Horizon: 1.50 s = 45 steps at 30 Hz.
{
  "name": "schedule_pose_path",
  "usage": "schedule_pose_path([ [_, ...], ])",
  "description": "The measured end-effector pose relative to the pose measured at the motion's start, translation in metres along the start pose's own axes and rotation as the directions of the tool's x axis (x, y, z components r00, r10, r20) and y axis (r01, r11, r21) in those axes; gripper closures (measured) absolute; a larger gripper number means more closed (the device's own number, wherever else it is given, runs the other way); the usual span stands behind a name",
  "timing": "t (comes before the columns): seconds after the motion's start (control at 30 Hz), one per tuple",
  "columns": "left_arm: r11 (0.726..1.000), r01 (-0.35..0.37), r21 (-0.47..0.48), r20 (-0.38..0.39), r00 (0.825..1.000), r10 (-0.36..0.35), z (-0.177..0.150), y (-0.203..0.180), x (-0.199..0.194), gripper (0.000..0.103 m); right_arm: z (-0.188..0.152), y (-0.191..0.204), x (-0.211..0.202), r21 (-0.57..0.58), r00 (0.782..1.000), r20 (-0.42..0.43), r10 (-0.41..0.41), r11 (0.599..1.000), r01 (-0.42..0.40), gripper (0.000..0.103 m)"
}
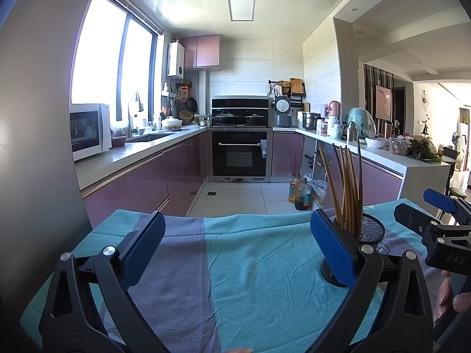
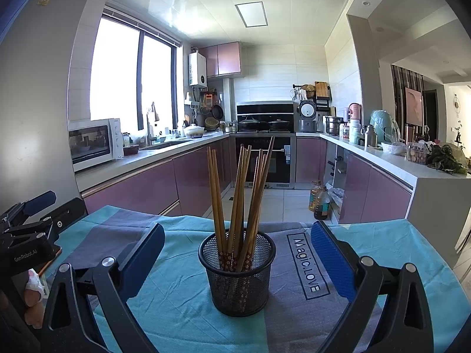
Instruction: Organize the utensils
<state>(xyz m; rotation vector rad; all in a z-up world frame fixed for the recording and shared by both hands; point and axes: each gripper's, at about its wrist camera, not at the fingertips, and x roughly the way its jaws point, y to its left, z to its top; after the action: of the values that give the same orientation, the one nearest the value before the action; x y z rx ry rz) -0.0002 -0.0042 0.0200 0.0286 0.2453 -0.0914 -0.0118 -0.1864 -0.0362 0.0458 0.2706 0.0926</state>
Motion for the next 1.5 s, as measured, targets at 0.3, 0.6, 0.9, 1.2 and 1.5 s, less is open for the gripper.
schedule_pose_path([
  [0.3, 1.000, 0.001, -0.002, 0.000, 1.000, -0.001, -0.001, 0.000, 0.001, 0.006, 0.000, 0.001, 0.000, 0.004, 1.000, 0.000, -0.001, 1.000, 0.001, 0.007],
  [0.6, 1.000, 0.001, -0.003, -0.001, 1.000, -0.001, -0.001, 0.000, 0.000, 0.006, 0.001, 0.001, -0.001, -0.001, 1.000, 0.004, -0.001, 1.000, 0.001, 0.007],
  [0.9, 1.000, 0.003, -0.007, -0.012, 1.000, -0.003, -0.003, -0.005, 0.002, 0.006, 0.001, 0.003, -0.001, -0.005, 1.000, 0.020, -0.009, 1.000, 0.009, 0.007],
  [1.2, 1.000, 0.001, -0.019, -0.029, 1.000, -0.002, -0.005, -0.010, 0.006, 0.006, 0.000, 0.006, 0.000, -0.007, 0.999, 0.033, -0.015, 1.000, 0.015, 0.007],
  [1.5, 1.000, -0.010, -0.027, -0.035, 0.999, 0.009, -0.009, -0.008, 0.008, 0.006, 0.000, 0.004, -0.003, -0.009, 0.998, 0.057, -0.020, 1.000, 0.021, 0.007],
])
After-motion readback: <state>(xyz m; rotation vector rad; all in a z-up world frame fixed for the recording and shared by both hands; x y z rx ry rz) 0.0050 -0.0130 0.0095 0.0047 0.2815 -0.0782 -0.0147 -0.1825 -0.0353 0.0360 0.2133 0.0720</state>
